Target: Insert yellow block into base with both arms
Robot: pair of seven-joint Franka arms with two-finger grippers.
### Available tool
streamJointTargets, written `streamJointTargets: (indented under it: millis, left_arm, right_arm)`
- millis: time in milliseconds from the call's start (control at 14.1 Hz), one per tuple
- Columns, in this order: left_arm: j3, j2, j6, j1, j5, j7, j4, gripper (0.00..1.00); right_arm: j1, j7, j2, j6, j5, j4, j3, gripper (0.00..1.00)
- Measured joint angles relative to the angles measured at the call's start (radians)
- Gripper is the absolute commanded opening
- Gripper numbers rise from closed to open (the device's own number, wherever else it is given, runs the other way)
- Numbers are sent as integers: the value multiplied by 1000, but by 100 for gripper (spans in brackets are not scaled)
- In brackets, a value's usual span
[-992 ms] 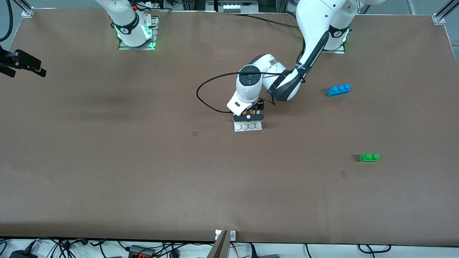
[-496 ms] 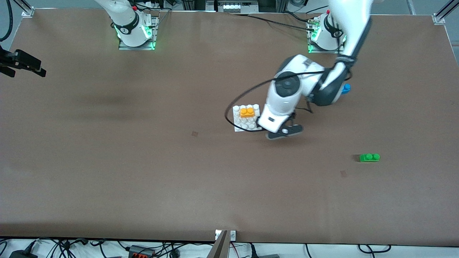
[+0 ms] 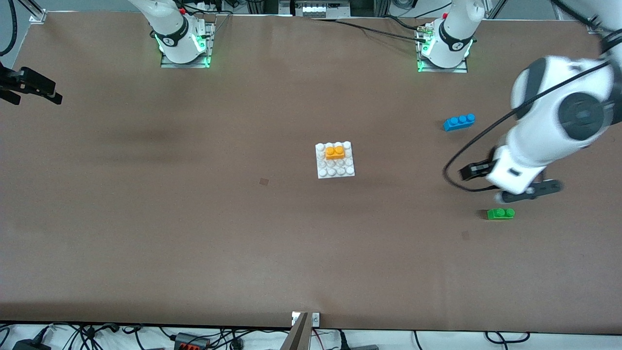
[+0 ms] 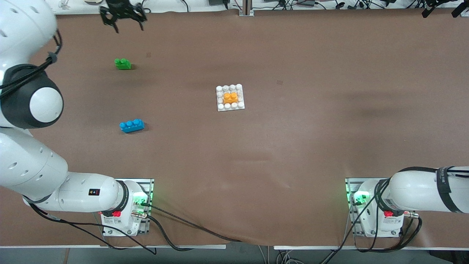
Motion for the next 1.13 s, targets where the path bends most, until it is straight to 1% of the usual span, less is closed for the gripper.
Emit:
streamJointTargets:
  millis: [71, 212, 354, 567, 850, 1133]
  left_arm:
    - [-1, -13, -33, 29, -29, 40, 24, 100]
    - [0, -40, -55, 97, -79, 161, 41, 100]
    - [10, -66, -60, 137, -89, 233, 45, 100]
    - [26, -86, -87, 138, -90, 248, 46, 100]
    - [-2, -97, -170, 128, -92, 234, 52, 100]
    - [-21, -120, -178, 128, -91, 228, 56, 100]
  right_arm:
    - [0, 0, 0, 0, 0, 0, 0, 100]
    - [0, 0, 0, 0, 0, 0, 1, 100]
    - [0, 0, 0, 0, 0, 0, 1, 100]
    - [0, 0, 0, 0, 0, 0, 1, 100]
    - [0, 0, 0, 0, 0, 0, 3, 100]
    - [1, 0, 0, 0, 0, 1, 5, 100]
